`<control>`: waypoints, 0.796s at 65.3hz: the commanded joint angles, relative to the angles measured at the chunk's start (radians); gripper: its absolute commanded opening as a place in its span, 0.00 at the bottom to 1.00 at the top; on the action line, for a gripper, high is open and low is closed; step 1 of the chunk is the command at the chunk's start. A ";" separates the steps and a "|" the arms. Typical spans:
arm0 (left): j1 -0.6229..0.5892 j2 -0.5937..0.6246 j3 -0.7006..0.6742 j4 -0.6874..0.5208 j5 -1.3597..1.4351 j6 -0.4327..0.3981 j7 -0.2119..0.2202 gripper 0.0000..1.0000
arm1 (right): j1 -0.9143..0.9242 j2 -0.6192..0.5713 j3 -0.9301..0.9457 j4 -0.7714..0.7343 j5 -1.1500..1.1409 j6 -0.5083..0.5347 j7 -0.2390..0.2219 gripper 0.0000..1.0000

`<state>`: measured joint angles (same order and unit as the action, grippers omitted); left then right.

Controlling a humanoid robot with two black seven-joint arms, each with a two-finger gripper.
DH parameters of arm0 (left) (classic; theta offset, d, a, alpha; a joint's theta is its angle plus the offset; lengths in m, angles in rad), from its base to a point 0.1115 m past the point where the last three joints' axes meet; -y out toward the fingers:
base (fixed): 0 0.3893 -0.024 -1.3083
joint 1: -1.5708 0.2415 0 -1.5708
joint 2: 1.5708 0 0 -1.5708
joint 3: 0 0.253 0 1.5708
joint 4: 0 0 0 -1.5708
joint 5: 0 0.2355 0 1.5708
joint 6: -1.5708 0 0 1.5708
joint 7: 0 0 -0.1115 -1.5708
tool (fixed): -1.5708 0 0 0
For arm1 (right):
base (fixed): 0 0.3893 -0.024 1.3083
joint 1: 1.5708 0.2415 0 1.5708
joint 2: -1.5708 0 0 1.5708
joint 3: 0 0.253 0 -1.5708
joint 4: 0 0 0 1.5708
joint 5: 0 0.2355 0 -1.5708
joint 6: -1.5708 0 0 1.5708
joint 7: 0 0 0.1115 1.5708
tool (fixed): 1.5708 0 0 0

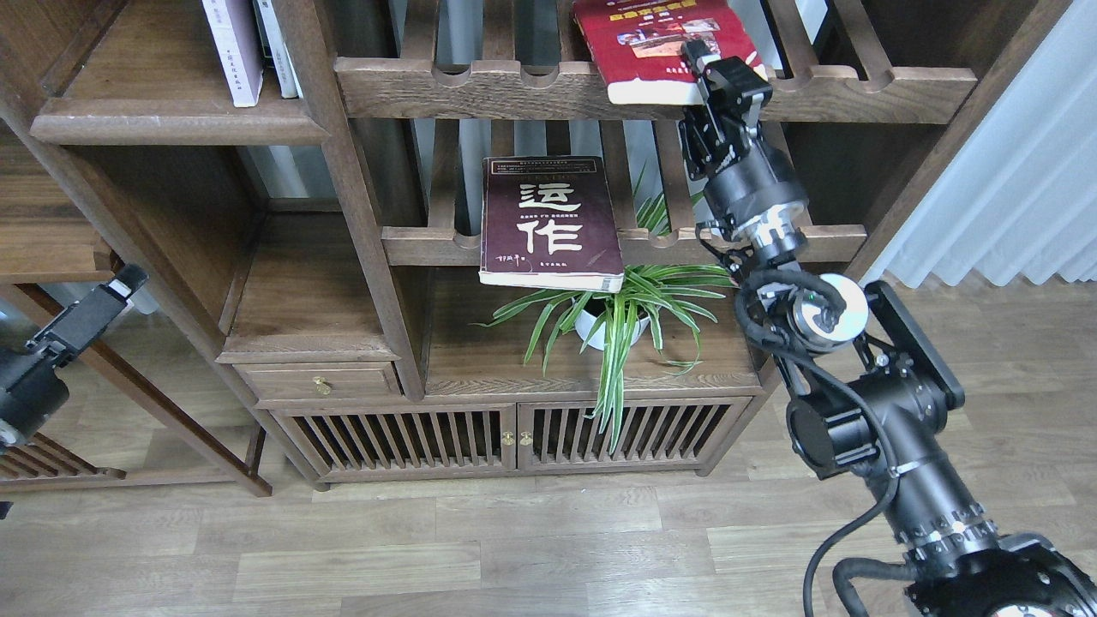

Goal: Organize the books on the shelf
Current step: 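Reach the right gripper up to the red book on the upper shelf, then grasp the red book and pull it down toward the left gripper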

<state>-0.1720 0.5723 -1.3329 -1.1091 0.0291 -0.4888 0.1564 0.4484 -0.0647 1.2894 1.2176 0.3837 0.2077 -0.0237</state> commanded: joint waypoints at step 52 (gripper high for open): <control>0.058 -0.219 0.242 0.087 -0.093 0.000 -0.006 1.00 | -0.826 -0.204 0.093 0.275 0.080 0.281 -0.147 0.05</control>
<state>-0.1152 0.4016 -1.1766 -1.0558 -0.0010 -0.4887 0.1492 -0.3330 -0.2388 1.3819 1.5215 0.4384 0.4889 -0.1520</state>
